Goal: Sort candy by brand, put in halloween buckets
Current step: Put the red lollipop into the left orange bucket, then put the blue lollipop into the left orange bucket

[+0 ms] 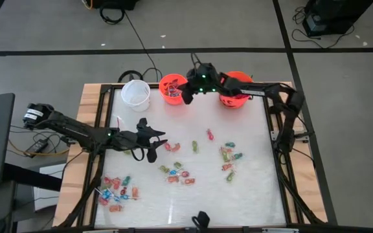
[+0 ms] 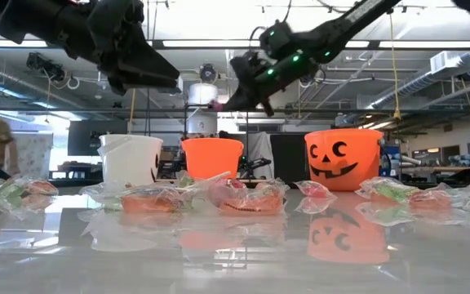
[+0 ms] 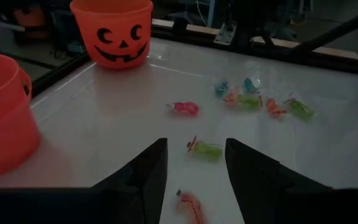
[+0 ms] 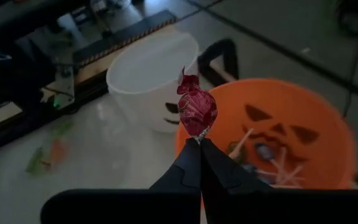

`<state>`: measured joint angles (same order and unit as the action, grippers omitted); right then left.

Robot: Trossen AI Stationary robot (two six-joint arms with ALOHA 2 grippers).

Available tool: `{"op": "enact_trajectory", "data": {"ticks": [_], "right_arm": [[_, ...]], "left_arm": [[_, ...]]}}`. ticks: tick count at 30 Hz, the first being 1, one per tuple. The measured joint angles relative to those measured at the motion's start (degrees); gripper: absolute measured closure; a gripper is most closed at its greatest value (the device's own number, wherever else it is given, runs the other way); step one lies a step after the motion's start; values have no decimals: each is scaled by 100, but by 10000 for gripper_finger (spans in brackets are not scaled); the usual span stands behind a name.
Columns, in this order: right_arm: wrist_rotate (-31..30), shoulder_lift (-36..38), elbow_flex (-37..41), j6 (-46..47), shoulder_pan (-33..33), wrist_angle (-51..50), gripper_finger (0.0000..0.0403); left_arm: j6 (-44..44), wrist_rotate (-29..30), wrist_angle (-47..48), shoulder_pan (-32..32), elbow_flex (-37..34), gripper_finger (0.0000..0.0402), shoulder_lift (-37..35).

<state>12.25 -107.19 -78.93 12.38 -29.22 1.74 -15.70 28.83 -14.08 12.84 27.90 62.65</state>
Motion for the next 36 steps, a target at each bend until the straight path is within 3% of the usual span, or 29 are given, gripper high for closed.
{"op": "enact_trajectory", "data": {"ticks": [5, 11, 15, 26, 33, 36], "right_arm": [[-227, -526, -692, -130, -19, -515, 400], [-64, -1153, -1496, -212, -180, -1170, 399], [-62, -1370, -1721, -159, -220, -1265, 375], [-318, -1261, -1739, -735, -248, -1194, 251], [416, -1063, -1739, -1001, -191, -1274, 243], [388, -846, -1739, -1212, -61, -1448, 245]], "left_arm": [[-96, 10, -22, 34, 0, 234, 0], [-96, 338, -6, 44, 0, 234, 68], [-94, 368, 26, 44, 0, 234, 175], [167, 367, -25, 24, 0, 234, 661], [152, 366, -23, 24, 0, 234, 678], [106, 363, -6, 31, 0, 234, 678]]}}
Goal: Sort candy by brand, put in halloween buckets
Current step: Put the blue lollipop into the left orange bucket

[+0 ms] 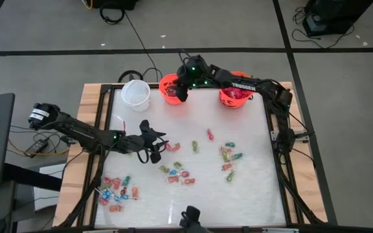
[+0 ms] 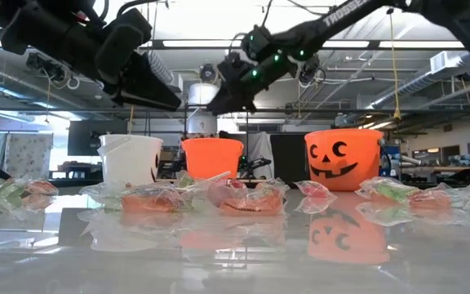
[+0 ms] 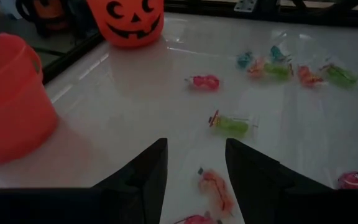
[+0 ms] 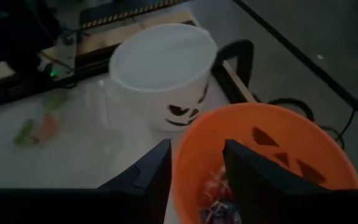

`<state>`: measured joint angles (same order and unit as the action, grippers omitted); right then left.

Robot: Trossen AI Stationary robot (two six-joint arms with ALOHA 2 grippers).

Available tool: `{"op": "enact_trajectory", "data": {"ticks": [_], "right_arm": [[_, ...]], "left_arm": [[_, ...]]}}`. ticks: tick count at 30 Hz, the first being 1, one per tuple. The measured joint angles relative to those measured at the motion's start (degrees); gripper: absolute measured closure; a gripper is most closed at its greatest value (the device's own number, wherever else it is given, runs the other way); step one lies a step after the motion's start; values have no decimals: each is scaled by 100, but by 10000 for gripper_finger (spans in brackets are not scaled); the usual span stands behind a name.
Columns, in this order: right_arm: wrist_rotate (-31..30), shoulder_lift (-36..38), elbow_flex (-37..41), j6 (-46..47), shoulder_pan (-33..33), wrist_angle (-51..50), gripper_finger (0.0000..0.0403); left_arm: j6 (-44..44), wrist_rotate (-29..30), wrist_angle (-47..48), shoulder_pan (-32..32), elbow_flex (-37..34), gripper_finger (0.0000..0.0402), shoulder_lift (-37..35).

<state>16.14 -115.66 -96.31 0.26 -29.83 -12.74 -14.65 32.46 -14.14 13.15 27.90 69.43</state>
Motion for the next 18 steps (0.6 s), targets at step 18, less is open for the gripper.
{"op": "enact_trajectory", "data": {"ticks": [18], "right_arm": [[-735, 867, 2, -254, 1593, -1337, 245]], "left_arm": [[-65, -14, 37, -2, 4, 234, 410]]}}
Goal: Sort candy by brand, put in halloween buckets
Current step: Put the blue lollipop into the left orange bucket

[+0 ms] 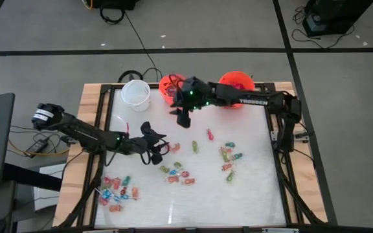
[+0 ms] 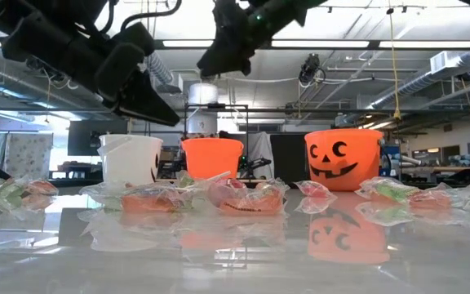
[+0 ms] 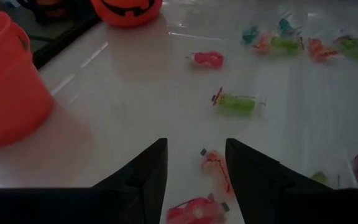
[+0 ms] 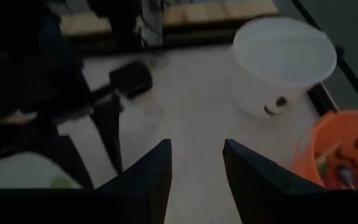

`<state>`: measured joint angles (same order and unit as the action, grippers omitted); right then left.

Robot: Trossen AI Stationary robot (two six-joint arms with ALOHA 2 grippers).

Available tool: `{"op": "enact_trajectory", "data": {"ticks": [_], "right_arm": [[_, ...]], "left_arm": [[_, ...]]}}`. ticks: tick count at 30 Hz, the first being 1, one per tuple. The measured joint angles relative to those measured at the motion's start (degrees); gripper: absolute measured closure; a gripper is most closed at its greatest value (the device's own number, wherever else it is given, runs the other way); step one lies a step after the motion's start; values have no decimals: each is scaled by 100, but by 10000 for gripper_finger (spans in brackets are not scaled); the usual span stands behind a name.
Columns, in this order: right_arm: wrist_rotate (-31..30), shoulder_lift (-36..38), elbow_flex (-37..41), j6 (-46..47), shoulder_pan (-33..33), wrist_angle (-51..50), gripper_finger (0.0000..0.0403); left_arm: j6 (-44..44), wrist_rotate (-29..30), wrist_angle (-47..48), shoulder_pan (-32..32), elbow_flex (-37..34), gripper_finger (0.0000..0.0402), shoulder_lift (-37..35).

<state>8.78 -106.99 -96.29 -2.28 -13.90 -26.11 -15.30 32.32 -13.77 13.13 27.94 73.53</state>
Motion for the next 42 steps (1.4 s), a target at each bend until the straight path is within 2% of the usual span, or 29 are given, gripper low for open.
{"op": "enact_trajectory", "data": {"ticks": [6, 10, 13, 19, 22, 26, 29, 33, 39, 42], "right_arm": [[-964, 30, 22, -30, 277, -402, 245], [-1035, 177, 437, 130, 297, -264, 245], [-1026, 499, 1072, 297, 300, 339, 245], [-732, 1406, 2922, 817, 296, 2425, 245], [-610, 1688, 3875, 1036, 375, 3843, 245], [-615, 1595, 5120, 1393, 627, 5957, 245], [-740, 1388, 5721, 1604, 838, 7162, 245], [-1588, 954, 5940, 1870, 1237, 7508, 245], [-1779, 278, 5590, 1866, 1735, 7484, 245], [-1824, 91, 5380, 1794, 1887, 7123, 245]], "left_arm": [[7, -1, -298, 0, 0, 234, 99], [9, -1, -475, 0, 0, 234, 102], [-21, -1, -458, 4, 0, 234, 102], [-10, -8, -634, 7, 0, 234, 102], [47, -157, -805, 5, -2, 234, 102], [296, -176, -915, 7, -2, 234, 104], [186, -226, -917, 11, -3, 234, 110], [199, -411, -917, 11, -4, 234, 110], [232, -792, -1022, 17, -4, 234, 110], [149, -847, -1047, 108, -4, 234, 110]]}}
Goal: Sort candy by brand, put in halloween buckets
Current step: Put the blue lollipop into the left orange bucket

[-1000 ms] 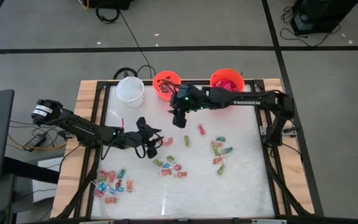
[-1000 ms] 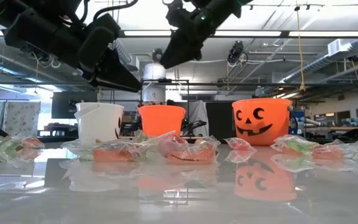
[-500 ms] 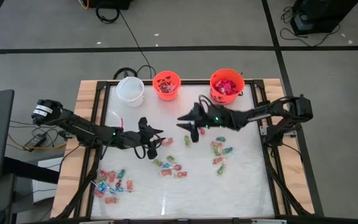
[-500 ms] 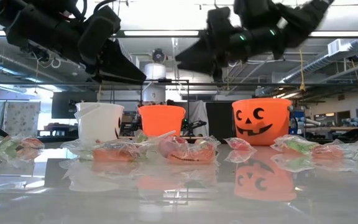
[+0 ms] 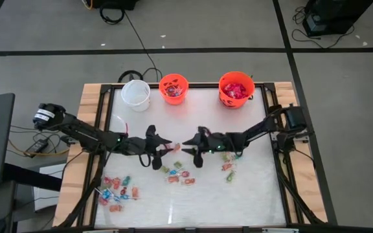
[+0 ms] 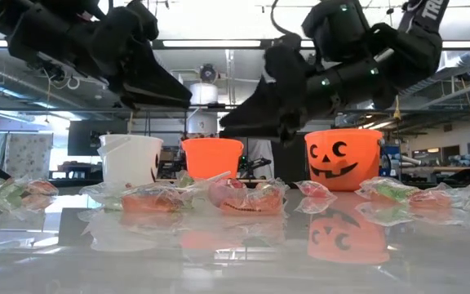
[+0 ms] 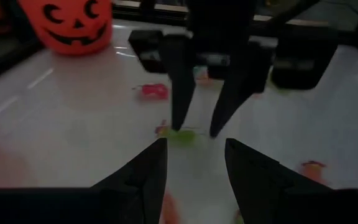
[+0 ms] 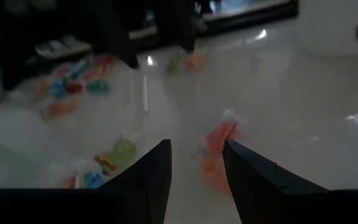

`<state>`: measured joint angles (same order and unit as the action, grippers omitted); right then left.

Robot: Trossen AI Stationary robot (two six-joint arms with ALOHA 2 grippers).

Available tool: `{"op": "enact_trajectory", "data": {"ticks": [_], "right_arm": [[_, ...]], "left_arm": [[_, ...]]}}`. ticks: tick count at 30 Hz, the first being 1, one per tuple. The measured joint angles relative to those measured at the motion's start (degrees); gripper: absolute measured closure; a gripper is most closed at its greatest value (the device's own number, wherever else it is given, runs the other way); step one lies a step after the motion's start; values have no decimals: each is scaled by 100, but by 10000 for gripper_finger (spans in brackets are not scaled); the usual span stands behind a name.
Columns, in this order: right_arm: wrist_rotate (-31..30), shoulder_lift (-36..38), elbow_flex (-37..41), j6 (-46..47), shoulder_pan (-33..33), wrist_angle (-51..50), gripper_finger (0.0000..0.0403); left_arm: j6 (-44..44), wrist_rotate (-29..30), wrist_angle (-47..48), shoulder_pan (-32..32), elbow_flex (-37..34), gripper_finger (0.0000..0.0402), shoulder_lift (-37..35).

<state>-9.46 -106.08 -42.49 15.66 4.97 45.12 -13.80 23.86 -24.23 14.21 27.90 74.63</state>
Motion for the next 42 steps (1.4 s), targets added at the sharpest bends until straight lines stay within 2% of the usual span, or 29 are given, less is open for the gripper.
{"op": "enact_trajectory", "data": {"ticks": [7, 14, 30, 35, 42], "right_arm": [[54, -433, -705, 56, 452, -1342, 245], [309, -620, -917, -92, 858, -1447, 245], [206, -632, -921, 29, 883, -1720, 249], [227, -632, -921, 31, 883, -1933, 283], [442, -632, -921, -85, 883, -1914, 370]], "left_arm": [[-34, 178, -30, 243, 0, 234, 0], [-204, 271, -96, 285, 0, 234, 0], [-450, 153, -124, 285, 0, 234, 0], [-457, 143, -122, 285, 0, 234, 0], [-482, 140, -164, 285, 0, 234, -2]]}}
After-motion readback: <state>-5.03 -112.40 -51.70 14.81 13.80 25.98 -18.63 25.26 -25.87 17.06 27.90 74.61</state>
